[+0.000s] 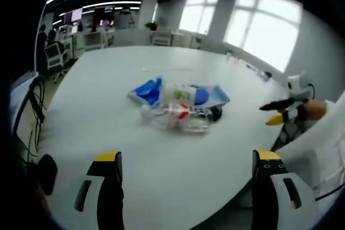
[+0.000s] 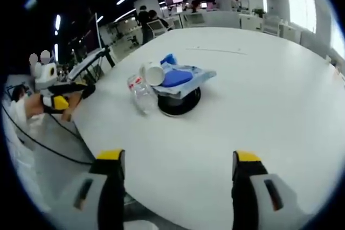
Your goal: Arrange the tabletop items into an orderly group along one side of the table until the central work area is clear of visible clutter.
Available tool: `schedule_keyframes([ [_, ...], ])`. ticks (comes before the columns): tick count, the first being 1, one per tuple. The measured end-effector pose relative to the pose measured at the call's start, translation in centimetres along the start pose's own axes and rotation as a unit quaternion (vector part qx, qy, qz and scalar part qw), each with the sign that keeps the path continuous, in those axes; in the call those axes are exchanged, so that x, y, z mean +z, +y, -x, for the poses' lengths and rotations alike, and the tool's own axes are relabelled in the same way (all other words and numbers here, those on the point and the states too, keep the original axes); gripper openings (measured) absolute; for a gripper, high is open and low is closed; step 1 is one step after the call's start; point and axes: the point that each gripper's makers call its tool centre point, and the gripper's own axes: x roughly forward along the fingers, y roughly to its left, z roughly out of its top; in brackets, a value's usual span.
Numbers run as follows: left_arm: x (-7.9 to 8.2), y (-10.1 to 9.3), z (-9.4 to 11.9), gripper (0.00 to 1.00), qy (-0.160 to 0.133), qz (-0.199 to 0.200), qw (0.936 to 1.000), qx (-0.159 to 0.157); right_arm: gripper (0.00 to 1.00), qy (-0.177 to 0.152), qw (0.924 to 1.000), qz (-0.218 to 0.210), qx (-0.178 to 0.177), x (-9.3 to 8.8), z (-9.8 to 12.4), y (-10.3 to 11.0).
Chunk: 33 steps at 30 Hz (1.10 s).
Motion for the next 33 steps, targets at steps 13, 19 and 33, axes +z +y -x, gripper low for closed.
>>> schedule_keyframes([
  [13,-0.7,-0.1,0.3,0.97,0.000,0.008,1.0000,0.003,0.79,0.003,1.0000,0.002,0.003,0.0,-0.1,-0.1],
  [19,-1.1,-0.3,0.4,0.97,0.000,0.012,0.9999,0.006,0.78,0.009,0.9999,0.002,0.006,-0.5,-0.3,0.0],
  [33,-2.6,-1.0,0.8,0.97,-0.001,0.024,0.9997,0.010,0.71,0.015,0.9992,0.023,0.030,-0.2,-1.2,1.7],
])
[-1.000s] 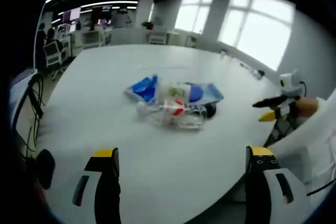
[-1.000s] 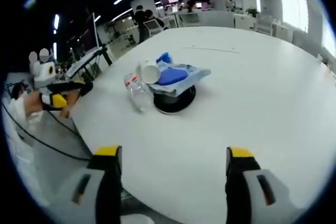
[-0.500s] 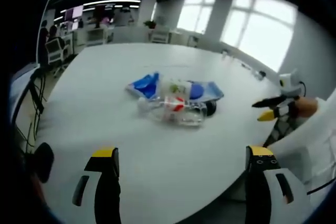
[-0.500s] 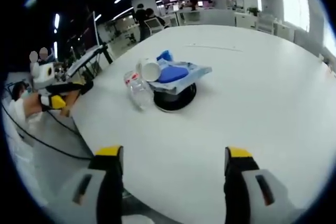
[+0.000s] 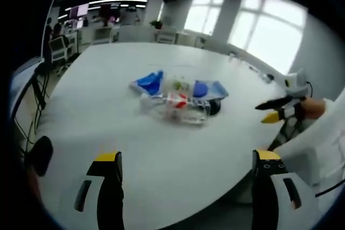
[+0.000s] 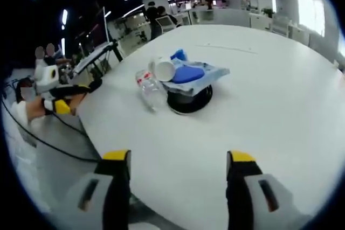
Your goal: Arrange the tabletop items into an orderly group along one side of the table until the central work area is clear of visible clutter.
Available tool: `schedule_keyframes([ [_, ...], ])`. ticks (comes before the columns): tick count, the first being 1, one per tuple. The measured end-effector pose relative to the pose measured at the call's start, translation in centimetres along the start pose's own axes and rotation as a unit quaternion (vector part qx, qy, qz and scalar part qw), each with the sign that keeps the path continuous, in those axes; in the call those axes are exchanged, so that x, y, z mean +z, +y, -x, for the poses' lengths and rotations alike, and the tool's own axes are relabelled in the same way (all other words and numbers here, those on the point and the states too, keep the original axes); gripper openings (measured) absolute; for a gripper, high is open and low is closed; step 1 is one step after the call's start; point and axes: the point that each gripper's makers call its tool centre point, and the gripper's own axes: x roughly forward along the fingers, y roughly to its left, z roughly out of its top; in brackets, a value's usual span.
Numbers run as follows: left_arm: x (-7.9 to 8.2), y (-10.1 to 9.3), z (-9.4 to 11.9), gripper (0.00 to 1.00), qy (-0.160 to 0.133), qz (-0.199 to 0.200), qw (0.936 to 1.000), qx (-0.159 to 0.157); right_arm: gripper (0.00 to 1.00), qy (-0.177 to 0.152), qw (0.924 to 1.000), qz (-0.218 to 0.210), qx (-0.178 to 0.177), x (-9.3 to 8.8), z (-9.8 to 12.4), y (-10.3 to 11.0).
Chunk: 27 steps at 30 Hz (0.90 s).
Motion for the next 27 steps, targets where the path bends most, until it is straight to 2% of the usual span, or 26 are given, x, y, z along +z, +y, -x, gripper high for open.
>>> schedule_keyframes([
  [18,-1.2,-0.2,0.3,0.97,-0.002,0.013,0.9999,0.003,0.67,0.005,0.9996,0.025,0.014,0.9,-0.8,1.1],
  [27,-1.7,-0.1,0.2,0.97,-0.002,0.018,0.9998,0.002,0.66,0.004,0.9990,0.039,0.022,2.1,-1.4,1.8],
])
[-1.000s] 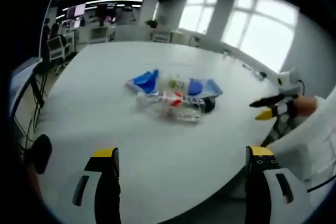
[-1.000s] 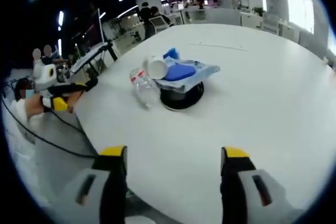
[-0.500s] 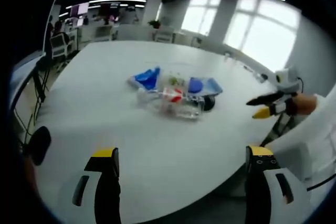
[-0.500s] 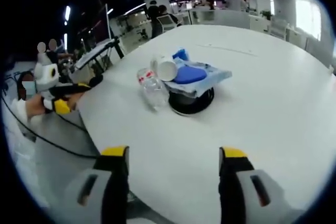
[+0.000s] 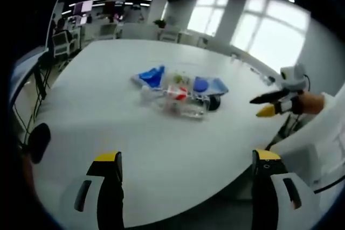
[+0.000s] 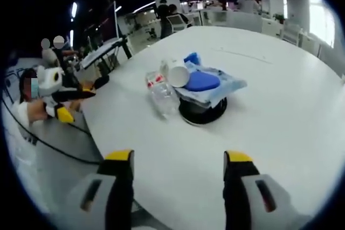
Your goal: Arrange the tabletop items into an orderly group along one side of the table until the central work area is clear of visible clutter.
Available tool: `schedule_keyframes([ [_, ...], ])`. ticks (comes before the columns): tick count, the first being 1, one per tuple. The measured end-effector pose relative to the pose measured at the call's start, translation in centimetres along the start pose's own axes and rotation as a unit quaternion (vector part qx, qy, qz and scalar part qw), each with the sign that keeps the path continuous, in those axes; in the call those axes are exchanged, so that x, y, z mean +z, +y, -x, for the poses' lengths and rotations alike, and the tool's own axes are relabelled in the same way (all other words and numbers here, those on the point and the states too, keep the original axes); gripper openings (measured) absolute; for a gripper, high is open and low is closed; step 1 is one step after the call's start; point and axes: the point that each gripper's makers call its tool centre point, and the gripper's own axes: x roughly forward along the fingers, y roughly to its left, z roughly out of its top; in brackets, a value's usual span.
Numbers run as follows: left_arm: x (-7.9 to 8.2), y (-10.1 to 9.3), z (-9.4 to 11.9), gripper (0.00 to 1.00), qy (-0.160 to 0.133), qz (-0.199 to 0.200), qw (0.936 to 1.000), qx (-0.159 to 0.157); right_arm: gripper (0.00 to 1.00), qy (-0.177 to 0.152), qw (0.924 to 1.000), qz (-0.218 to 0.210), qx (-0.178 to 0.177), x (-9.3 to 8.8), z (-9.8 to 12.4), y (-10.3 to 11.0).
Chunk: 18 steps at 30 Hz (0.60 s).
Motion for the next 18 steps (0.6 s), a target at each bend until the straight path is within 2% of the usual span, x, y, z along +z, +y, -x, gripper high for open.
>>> schedule_keyframes([
  [18,-1.1,-0.5,-0.2,0.97,0.001,0.010,0.9999,-0.007,0.64,-0.002,0.9995,0.029,0.008,2.6,-0.9,0.3],
])
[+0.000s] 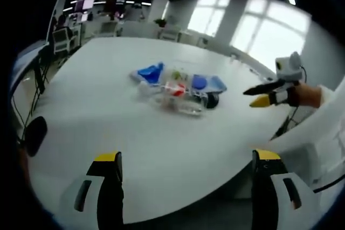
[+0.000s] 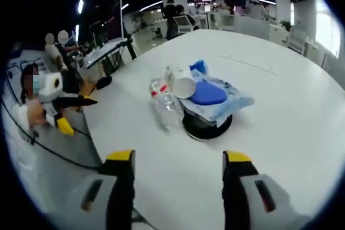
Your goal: Arrange the tabletop items into an orderly group along one side of the table until the central work area is clear of visible clutter.
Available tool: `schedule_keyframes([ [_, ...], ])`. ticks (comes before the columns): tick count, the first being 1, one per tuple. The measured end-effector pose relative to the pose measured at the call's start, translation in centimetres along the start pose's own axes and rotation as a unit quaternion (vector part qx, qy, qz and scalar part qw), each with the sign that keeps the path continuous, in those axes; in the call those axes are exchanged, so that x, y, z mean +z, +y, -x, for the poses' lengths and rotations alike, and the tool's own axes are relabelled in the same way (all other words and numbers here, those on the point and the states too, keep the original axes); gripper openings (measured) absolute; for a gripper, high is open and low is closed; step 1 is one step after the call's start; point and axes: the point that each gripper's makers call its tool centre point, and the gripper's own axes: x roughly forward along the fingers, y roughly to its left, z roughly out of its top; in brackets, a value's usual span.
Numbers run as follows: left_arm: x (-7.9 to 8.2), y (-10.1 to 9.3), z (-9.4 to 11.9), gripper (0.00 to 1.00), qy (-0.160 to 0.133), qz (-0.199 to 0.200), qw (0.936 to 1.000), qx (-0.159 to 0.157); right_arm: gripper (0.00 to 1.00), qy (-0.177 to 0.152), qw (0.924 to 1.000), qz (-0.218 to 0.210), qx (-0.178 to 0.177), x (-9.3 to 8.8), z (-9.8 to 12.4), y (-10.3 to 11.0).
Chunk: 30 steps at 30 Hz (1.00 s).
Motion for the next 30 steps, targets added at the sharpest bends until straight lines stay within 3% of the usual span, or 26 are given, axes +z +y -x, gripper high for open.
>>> schedule_keyframes([
  [16,-0.2,0.4,0.5,0.97,-0.009,0.010,0.9999,0.008,0.64,-0.004,0.9991,0.039,0.013,3.2,-1.6,0.0],
  [30,-0.3,-0.4,0.2,0.97,-0.003,-0.030,0.9995,0.007,0.62,0.002,0.9964,0.081,0.026,5.4,-2.9,0.4],
])
